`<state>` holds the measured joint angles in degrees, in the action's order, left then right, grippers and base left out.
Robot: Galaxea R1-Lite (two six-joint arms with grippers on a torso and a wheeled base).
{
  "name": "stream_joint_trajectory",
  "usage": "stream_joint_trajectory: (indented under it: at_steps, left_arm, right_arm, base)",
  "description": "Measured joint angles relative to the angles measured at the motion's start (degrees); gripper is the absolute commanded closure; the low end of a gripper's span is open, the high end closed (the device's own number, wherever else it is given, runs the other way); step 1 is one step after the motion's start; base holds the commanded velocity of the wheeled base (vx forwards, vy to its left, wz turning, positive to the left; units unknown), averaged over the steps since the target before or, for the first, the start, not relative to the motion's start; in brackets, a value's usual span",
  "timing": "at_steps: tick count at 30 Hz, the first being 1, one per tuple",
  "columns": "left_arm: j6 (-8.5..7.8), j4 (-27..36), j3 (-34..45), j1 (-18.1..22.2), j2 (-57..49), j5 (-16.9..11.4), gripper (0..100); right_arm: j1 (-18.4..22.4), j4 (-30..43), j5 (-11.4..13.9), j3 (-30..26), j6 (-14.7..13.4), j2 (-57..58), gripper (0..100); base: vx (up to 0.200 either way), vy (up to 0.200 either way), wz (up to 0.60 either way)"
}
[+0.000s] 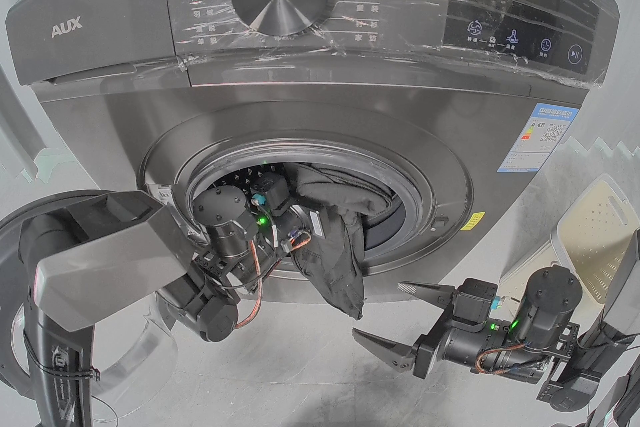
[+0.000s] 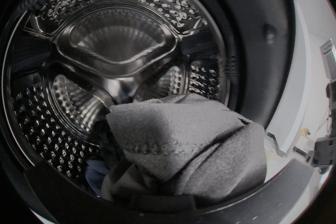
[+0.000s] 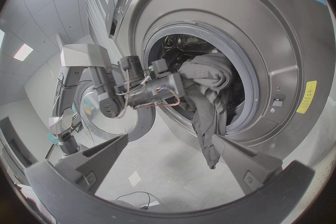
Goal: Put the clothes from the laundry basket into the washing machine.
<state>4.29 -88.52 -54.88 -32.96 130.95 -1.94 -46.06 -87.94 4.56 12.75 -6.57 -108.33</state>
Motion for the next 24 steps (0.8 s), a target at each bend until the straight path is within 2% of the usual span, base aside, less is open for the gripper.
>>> stream_joint_trajectory:
  at_steps: [5, 13, 18, 24]
  left_arm:
    - [0.28, 0.5, -6.4, 0.5, 3.8, 4.7, 100]
    - [0.46, 1.1, -14.3, 0.6, 9.1, 7.0, 100]
    - [0.55, 3.2, -21.9, 2.0, 11.8, 8.8, 100]
    - [1.69, 7.6, -28.0, 4.4, 14.1, 10.4, 100]
  right_arm:
    - [-0.2, 0.0, 0.0, -0.2, 0.0, -0.4, 0]
    - [-0.3, 0.0, 0.0, -0.3, -0.1, -1.3, 0]
    - [-0.3, -0.1, 0.0, -0.3, -0.1, -1.6, 0]
    - [-0.3, -0.2, 0.0, -0.3, -0.1, -2.2, 0]
  base:
    - [0.000, 0.000, 0.00]
    - [0.000, 0.000, 0.00]
    - [0.000, 0.000, 0.00]
    - [0.000, 0.000, 0.00]
